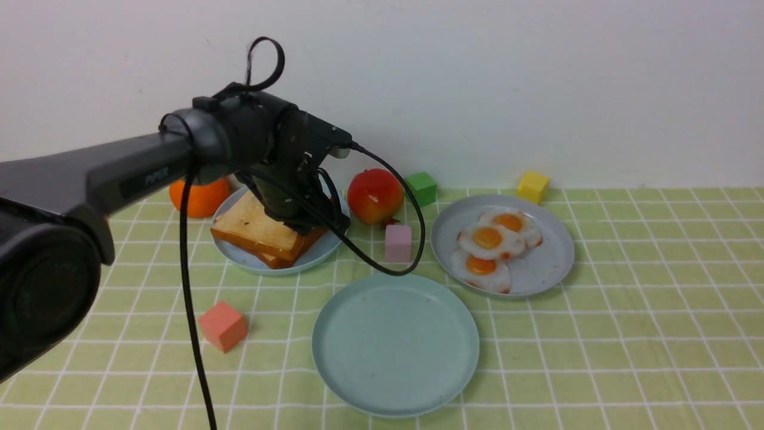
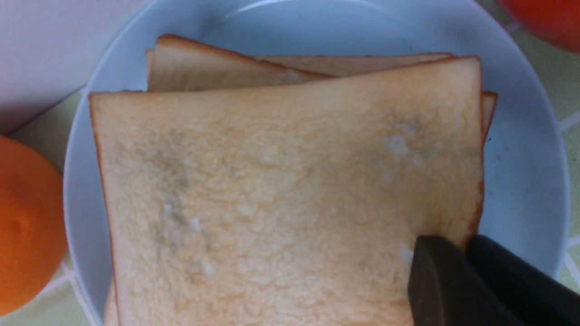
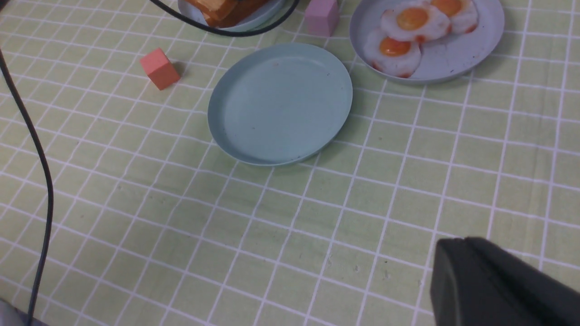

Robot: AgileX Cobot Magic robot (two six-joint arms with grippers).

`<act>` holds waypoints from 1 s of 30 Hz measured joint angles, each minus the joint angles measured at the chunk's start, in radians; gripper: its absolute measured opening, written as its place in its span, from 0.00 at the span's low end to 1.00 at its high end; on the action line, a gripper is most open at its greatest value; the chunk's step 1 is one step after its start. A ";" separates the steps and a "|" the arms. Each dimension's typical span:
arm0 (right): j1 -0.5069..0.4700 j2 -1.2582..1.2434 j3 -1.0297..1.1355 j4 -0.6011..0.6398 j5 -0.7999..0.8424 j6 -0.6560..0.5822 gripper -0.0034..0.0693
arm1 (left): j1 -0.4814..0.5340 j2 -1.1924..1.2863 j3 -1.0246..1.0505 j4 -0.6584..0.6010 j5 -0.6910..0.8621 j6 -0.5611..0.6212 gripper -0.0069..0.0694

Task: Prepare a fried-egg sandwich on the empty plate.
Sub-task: Use the left arm to grab a slice of bread, then use the left arm to put a slice of bread into the empty plate in the middle

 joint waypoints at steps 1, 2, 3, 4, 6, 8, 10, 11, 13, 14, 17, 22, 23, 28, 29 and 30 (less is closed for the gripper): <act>0.000 0.000 0.000 -0.001 0.004 0.000 0.07 | 0.000 -0.010 0.000 0.000 0.007 0.000 0.11; 0.000 0.000 0.000 -0.001 0.008 0.000 0.07 | 0.001 -0.019 0.000 0.000 0.017 0.001 0.11; 0.000 0.000 0.000 -0.001 0.009 0.000 0.07 | 0.001 -0.019 0.000 0.000 0.019 0.001 0.11; 0.000 0.000 0.000 -0.001 0.012 0.000 0.07 | 0.002 -0.051 0.002 0.001 0.037 0.002 0.11; 0.000 0.000 0.000 -0.001 0.013 0.000 0.07 | 0.002 -0.076 0.005 -0.007 0.049 0.002 0.11; 0.000 0.000 0.000 -0.001 0.013 -0.003 0.07 | 0.000 -0.160 0.008 -0.063 0.095 0.002 0.11; 0.000 0.000 0.000 -0.005 0.013 -0.004 0.07 | -0.010 -0.212 0.020 -0.103 0.120 0.008 0.11; 0.000 0.000 0.000 -0.018 0.013 -0.006 0.07 | -0.039 -0.275 0.048 -0.125 0.130 0.022 0.11; 0.000 0.000 -0.001 -0.032 0.018 -0.006 0.07 | -0.094 -0.336 0.103 -0.139 0.135 0.035 0.11; 0.000 0.000 -0.001 -0.037 0.022 -0.006 0.07 | -0.124 -0.359 0.141 -0.142 0.133 0.041 0.11; 0.000 0.000 -0.001 -0.055 0.036 -0.006 0.08 | -0.240 -0.402 0.245 -0.143 0.103 0.048 0.11; 0.000 0.000 -0.001 -0.069 0.042 -0.006 0.08 | -0.390 -0.381 0.337 -0.087 0.034 0.049 0.11; 0.000 0.000 -0.001 -0.069 0.042 -0.006 0.08 | -0.397 -0.376 0.339 -0.084 0.032 0.049 0.11; 0.000 0.000 -0.001 -0.070 0.044 -0.006 0.08 | -0.434 -0.316 0.342 -0.034 -0.002 0.049 0.11; 0.000 0.000 -0.001 -0.070 0.044 -0.006 0.08 | -0.434 -0.306 0.342 -0.026 -0.002 0.049 0.11; 0.000 0.000 -0.001 -0.070 0.047 -0.006 0.08 | -0.434 -0.294 0.342 -0.020 -0.002 0.049 0.11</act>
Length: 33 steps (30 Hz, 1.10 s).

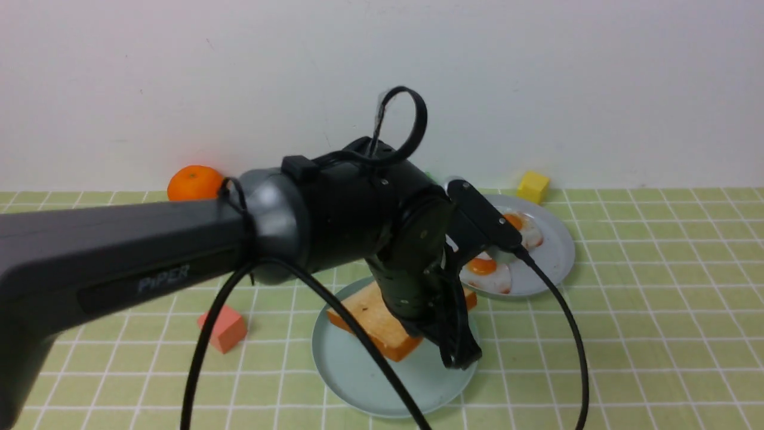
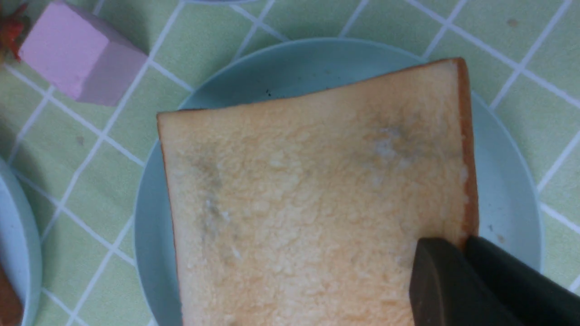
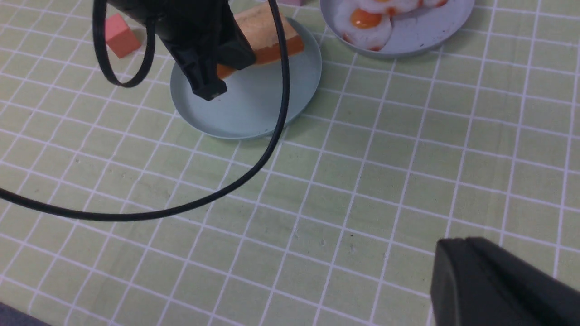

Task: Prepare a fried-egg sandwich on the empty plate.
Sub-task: Use the left arm to put a slice of bread into the empty plate in the middle, then use the right arm to grab a fried egg

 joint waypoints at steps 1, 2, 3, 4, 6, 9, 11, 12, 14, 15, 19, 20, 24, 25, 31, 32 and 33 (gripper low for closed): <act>0.000 0.000 0.000 0.000 0.004 0.000 0.08 | 0.000 0.005 0.000 0.003 0.001 0.000 0.11; 0.000 0.000 0.000 -0.001 0.007 0.000 0.09 | 0.000 0.014 0.000 0.005 0.002 0.000 0.11; 0.000 0.000 0.000 -0.001 0.012 0.000 0.09 | 0.000 0.021 0.000 0.005 0.004 0.000 0.11; 0.000 0.000 0.000 -0.001 0.014 0.000 0.09 | 0.000 0.022 0.000 0.005 0.006 0.000 0.11; 0.000 0.000 0.000 -0.002 0.016 0.000 0.09 | 0.000 0.030 0.000 0.000 0.007 0.000 0.14; 0.000 0.000 0.000 -0.002 0.018 0.000 0.09 | 0.000 0.033 0.000 -0.010 0.008 0.002 0.21; 0.000 0.000 0.000 -0.002 0.018 0.000 0.10 | 0.000 0.034 0.000 -0.015 0.011 0.002 0.28; 0.000 0.000 0.000 -0.002 0.018 0.000 0.10 | 0.000 0.034 0.000 -0.015 0.011 0.002 0.30; 0.000 0.000 0.000 -0.002 0.018 0.000 0.10 | 0.000 0.034 0.000 -0.015 0.015 0.002 0.40; 0.000 0.000 0.000 -0.004 0.018 0.000 0.11 | 0.000 0.034 0.000 -0.017 0.018 0.002 0.49; 0.000 0.000 0.000 -0.009 0.010 0.000 0.15 | 0.000 0.017 0.001 -0.053 0.046 0.002 0.62; 0.000 0.000 0.000 -0.009 0.005 0.000 0.16 | 0.000 0.008 0.002 -0.061 0.050 0.002 0.64; 0.000 0.028 -0.002 0.005 -0.060 0.019 0.23 | 0.000 -0.124 0.002 -0.104 0.085 -0.026 0.65; 0.000 0.053 -0.003 0.019 -0.077 0.027 0.26 | 0.000 -0.172 0.002 -0.110 0.100 -0.048 0.61; 0.000 0.250 -0.004 0.100 -0.157 0.032 0.37 | 0.000 -0.487 0.017 -0.108 0.144 -0.180 0.18; 0.000 0.317 -0.004 0.126 -0.193 0.032 0.39 | 0.000 -0.568 0.042 -0.106 0.141 -0.190 0.09; 0.000 0.356 -0.004 0.141 -0.220 0.033 0.40 | 0.000 -0.603 0.065 -0.106 0.135 -0.194 0.07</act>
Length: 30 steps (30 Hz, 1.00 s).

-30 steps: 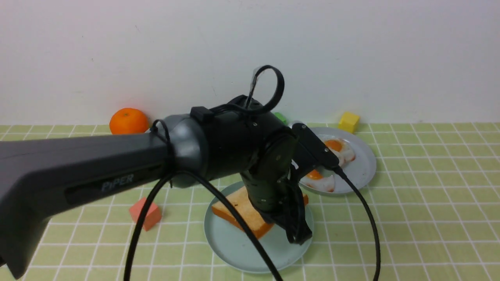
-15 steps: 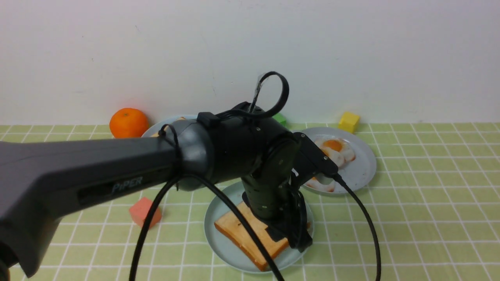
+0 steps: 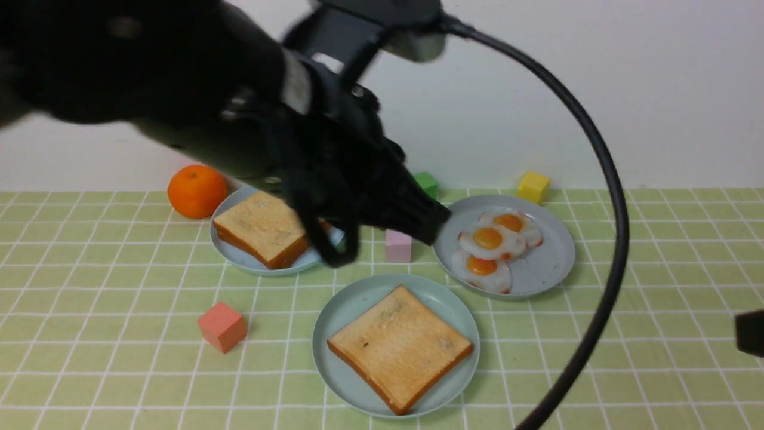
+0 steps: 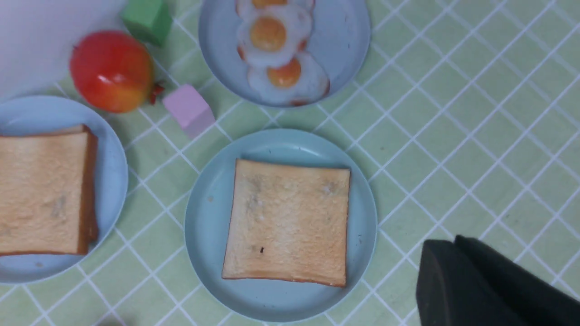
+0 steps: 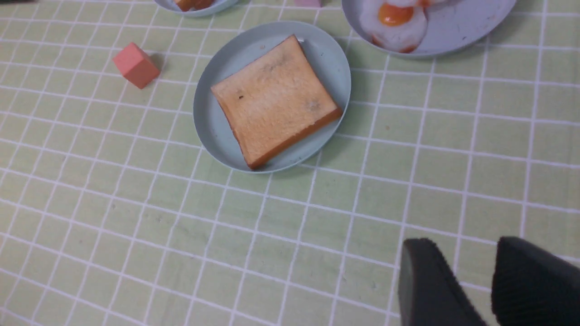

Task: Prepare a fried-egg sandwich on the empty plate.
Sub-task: Use the right arm to grab a fried egg

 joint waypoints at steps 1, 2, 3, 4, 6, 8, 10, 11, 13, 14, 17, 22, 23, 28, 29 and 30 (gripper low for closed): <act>0.000 0.058 0.000 0.026 -0.048 0.005 0.41 | 0.000 -0.080 0.041 -0.003 -0.013 -0.003 0.07; 0.000 0.087 0.000 0.045 -0.074 0.009 0.42 | 0.000 -0.113 0.073 -0.006 -0.025 -0.005 0.07; 0.000 0.106 0.000 0.050 -0.093 0.011 0.42 | 0.000 -0.124 0.073 -0.007 -0.029 -0.006 0.07; 0.000 0.181 0.000 0.097 -0.169 0.018 0.42 | 0.000 -0.224 0.155 -0.009 -0.062 -0.007 0.07; 0.000 0.271 0.000 0.147 -0.265 0.019 0.43 | 0.000 -0.322 0.246 -0.012 -0.105 -0.007 0.07; 0.000 0.333 0.000 0.186 -0.329 0.019 0.43 | 0.000 -0.413 0.341 -0.014 -0.152 -0.007 0.07; 0.000 0.432 -0.002 0.227 -0.387 0.019 0.44 | 0.000 -0.501 0.440 -0.015 -0.210 -0.007 0.07; 0.000 0.479 -0.007 0.245 -0.406 0.019 0.45 | 0.000 -0.532 0.476 -0.015 -0.235 -0.007 0.07; -0.002 0.577 -0.036 0.259 -0.424 0.019 0.47 | 0.000 -0.597 0.555 -0.017 -0.297 -0.007 0.07; -0.008 0.617 -0.055 0.260 -0.425 0.019 0.48 | 0.000 -0.619 0.586 -0.024 -0.326 -0.008 0.07; -0.029 0.762 -0.153 0.282 -0.419 0.019 0.52 | 0.000 -0.651 0.638 -0.053 -0.378 -0.010 0.07; -0.047 0.954 -0.312 0.307 -0.403 0.019 0.56 | 0.000 -0.653 0.648 -0.080 -0.402 -0.010 0.07; -0.050 0.990 -0.344 0.314 -0.397 0.019 0.56 | 0.000 -0.653 0.648 -0.091 -0.408 -0.010 0.07; -0.059 1.141 -0.482 0.359 -0.366 0.019 0.56 | 0.000 -0.653 0.648 -0.115 -0.425 -0.010 0.07; -0.059 1.141 -0.482 0.360 -0.364 0.019 0.56 | 0.000 -0.653 0.648 -0.115 -0.425 -0.010 0.07; -0.059 1.179 -0.518 0.371 -0.357 0.019 0.56 | 0.000 -0.653 0.648 -0.115 -0.427 -0.010 0.07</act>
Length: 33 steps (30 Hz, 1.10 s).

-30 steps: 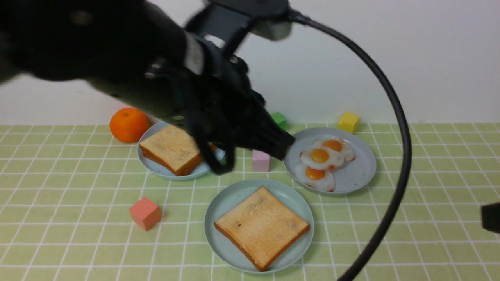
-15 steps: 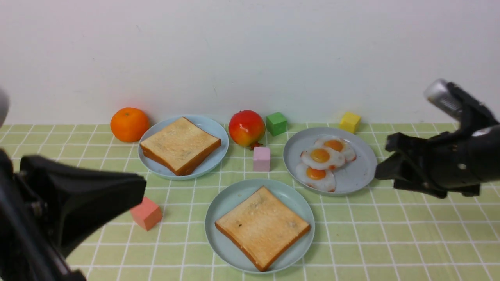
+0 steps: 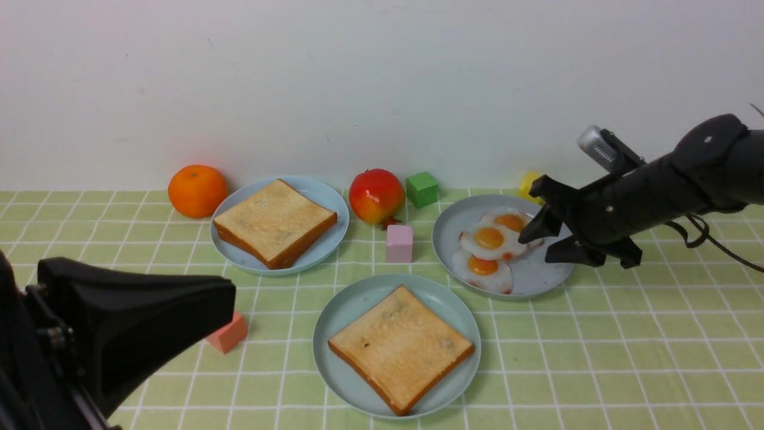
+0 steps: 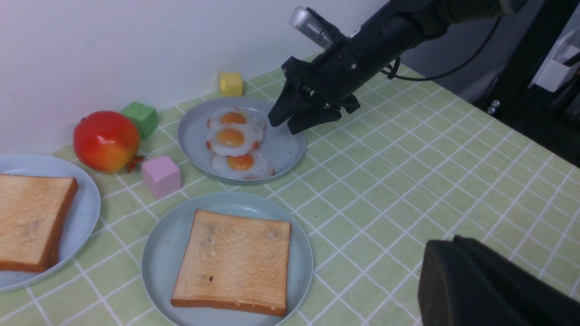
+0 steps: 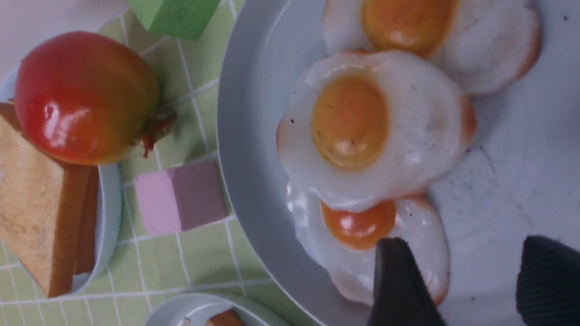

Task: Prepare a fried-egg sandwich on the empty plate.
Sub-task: Use the right arm to grab a fried egg

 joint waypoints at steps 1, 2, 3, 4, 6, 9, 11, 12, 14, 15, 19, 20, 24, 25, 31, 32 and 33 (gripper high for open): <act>0.000 0.026 -0.023 0.005 0.005 0.000 0.56 | 0.000 0.000 0.000 0.000 -0.001 0.000 0.07; 0.000 0.030 -0.026 0.007 0.006 0.000 0.56 | 0.000 0.000 0.000 0.000 -0.001 0.000 0.07; 0.000 0.062 -0.050 0.009 0.010 0.000 0.56 | 0.000 0.000 0.000 0.000 -0.001 0.000 0.07; 0.000 0.075 -0.059 0.009 0.013 0.000 0.56 | 0.000 0.000 0.000 0.000 -0.001 0.000 0.07; 0.000 0.086 -0.065 0.012 0.012 0.000 0.56 | 0.000 0.000 0.000 0.000 -0.001 0.000 0.07; 0.000 0.106 -0.069 0.024 0.011 0.000 0.56 | 0.000 0.000 0.000 0.000 -0.001 0.000 0.07; 0.000 0.118 -0.070 0.039 0.004 0.000 0.56 | 0.000 0.000 0.000 0.000 -0.001 0.000 0.07; 0.000 0.121 -0.070 0.047 0.000 0.000 0.56 | 0.000 0.000 0.000 0.000 -0.001 0.000 0.07; 0.000 0.122 -0.071 0.060 -0.008 0.000 0.56 | 0.000 0.000 0.000 0.000 -0.001 0.000 0.07; 0.000 0.124 -0.072 0.067 -0.013 0.000 0.56 | 0.000 0.000 0.000 0.000 -0.002 0.000 0.07; 0.000 0.132 -0.073 0.093 -0.028 -0.016 0.56 | 0.000 0.000 0.000 0.000 -0.002 0.000 0.07; 0.000 0.135 -0.074 0.112 -0.037 -0.030 0.56 | 0.000 0.000 0.000 -0.001 -0.004 0.000 0.07; 0.000 0.147 -0.076 0.165 -0.053 -0.056 0.56 | 0.000 0.000 0.000 -0.010 -0.005 0.000 0.07; 0.000 0.149 -0.076 0.176 -0.057 -0.065 0.56 | 0.000 0.000 0.000 -0.014 -0.005 0.000 0.07; 0.000 0.152 -0.076 0.210 -0.067 -0.125 0.56 | 0.000 0.000 0.000 -0.030 -0.005 0.000 0.07; 0.000 0.153 -0.076 0.214 -0.067 -0.141 0.56 | 0.000 0.000 0.000 -0.030 -0.005 0.000 0.07; 0.000 0.155 -0.076 0.215 -0.067 -0.152 0.55 | 0.000 0.000 0.000 -0.031 -0.005 0.000 0.07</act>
